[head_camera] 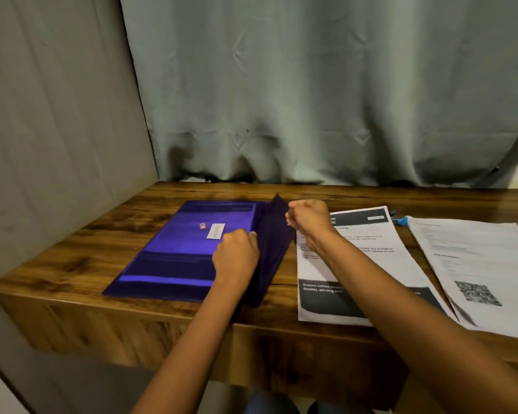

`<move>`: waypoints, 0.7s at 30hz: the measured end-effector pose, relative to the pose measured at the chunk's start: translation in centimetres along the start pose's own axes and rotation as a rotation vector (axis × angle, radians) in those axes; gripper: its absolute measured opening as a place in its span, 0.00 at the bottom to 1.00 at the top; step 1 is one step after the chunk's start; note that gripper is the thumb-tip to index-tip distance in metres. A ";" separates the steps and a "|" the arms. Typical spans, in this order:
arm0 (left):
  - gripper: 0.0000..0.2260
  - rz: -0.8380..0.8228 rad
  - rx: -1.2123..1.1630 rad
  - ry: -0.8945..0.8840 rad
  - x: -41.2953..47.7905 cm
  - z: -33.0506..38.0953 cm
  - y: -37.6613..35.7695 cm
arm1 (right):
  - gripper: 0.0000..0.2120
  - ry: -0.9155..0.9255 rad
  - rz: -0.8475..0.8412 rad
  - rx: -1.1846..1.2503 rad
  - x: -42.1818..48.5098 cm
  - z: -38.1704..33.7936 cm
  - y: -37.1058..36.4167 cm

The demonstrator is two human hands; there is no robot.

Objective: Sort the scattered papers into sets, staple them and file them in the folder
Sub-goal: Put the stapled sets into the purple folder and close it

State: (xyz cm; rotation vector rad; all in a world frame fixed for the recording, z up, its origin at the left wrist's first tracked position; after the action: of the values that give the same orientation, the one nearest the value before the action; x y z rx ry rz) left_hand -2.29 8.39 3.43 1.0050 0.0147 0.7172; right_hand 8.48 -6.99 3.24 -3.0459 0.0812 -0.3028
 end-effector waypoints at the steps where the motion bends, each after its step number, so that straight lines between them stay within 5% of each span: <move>1: 0.21 -0.039 -0.095 0.009 -0.2 0.0 -0.3 | 0.13 0.031 -0.011 -0.059 0.0 -0.5 1.1; 4: 0.24 -0.180 -0.215 -0.001 -0.7 0.3 -2.1 | 0.12 0.099 -0.030 -0.212 -0.3 -1.6 4.3; 10: 0.24 -0.343 0.039 -0.090 -1.8 0.5 -4.8 | 0.06 0.150 0.013 -0.771 -0.5 -2.8 12.8; 14: 0.24 -0.341 0.169 -0.131 -2.2 0.6 -5.5 | 0.18 0.018 0.004 -1.068 0.0 -1.1 17.1; 21: 0.25 -0.308 0.267 -0.170 -2.4 0.8 -5.7 | 0.32 -0.099 -0.061 -1.177 -0.3 0.4 18.4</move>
State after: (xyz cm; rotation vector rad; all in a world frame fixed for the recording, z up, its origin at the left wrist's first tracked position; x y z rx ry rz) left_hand -0.82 4.54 -1.27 1.2832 0.1169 0.3514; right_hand 7.45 -25.25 1.26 -4.2273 0.2310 -0.1098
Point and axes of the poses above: each hand's wrist, its own x-axis towards the middle knuckle, its own y-axis out of the back of the hand, z = x × y, the point moved 9 cm from there along x, towards the middle knuckle, and after that the axes turned 9 degrees about y, right-handed, at the moved point
